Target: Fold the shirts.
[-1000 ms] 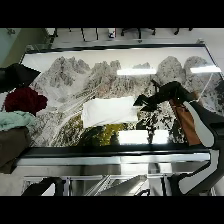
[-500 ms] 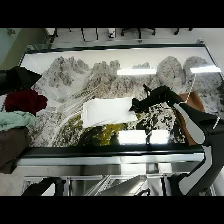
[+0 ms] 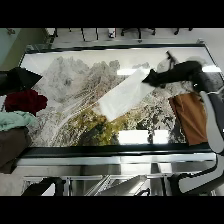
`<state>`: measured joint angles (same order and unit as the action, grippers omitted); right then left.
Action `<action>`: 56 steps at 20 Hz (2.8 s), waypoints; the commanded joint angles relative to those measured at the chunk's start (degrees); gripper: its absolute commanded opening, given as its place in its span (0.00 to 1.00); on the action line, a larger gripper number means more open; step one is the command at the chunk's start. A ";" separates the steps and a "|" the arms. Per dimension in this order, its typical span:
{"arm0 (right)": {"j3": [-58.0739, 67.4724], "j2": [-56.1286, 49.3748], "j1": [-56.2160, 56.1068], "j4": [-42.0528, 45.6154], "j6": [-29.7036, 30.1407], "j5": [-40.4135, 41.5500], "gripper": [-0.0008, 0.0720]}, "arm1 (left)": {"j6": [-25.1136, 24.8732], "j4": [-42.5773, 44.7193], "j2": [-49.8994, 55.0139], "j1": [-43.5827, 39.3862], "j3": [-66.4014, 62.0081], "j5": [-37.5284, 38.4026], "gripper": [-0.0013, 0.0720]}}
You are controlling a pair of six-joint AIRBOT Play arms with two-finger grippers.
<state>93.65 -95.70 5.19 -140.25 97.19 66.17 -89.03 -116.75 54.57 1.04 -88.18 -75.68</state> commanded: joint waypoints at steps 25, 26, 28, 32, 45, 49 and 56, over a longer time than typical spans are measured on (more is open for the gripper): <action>2.69 16.63 38.62 24.70 -26.73 31.54 0.04 | -0.09 0.07 -0.02 0.07 0.02 -3.41 0.04; -1.27 18.58 38.62 27.08 -27.65 31.28 0.04 | -0.17 0.13 -0.02 0.07 0.02 -3.41 0.04; -10.01 22.03 38.64 31.61 -28.52 30.93 0.04 | -1.86 0.11 -0.02 0.07 0.02 -3.45 0.04; -24.59 25.81 38.64 38.77 -28.94 30.67 0.04 | -2.03 0.13 -0.02 0.07 0.02 -3.65 0.04; -20.35 25.55 36.22 21.84 -21.88 22.27 0.05 | -1.97 -0.55 0.28 -0.17 0.04 -3.56 0.04; -22.51 28.02 22.71 19.98 -13.73 16.33 0.04 | -0.74 -0.24 -1.51 -9.40 5.18 -0.33 0.04; -42.12 40.65 -16.46 21.53 -11.45 -1.99 0.05 | 9.68 0.13 -9.57 -27.10 37.57 12.61 0.04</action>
<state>57.06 -58.54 2.07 -119.42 84.55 71.85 -83.72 -116.77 47.29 -20.91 -61.19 -68.23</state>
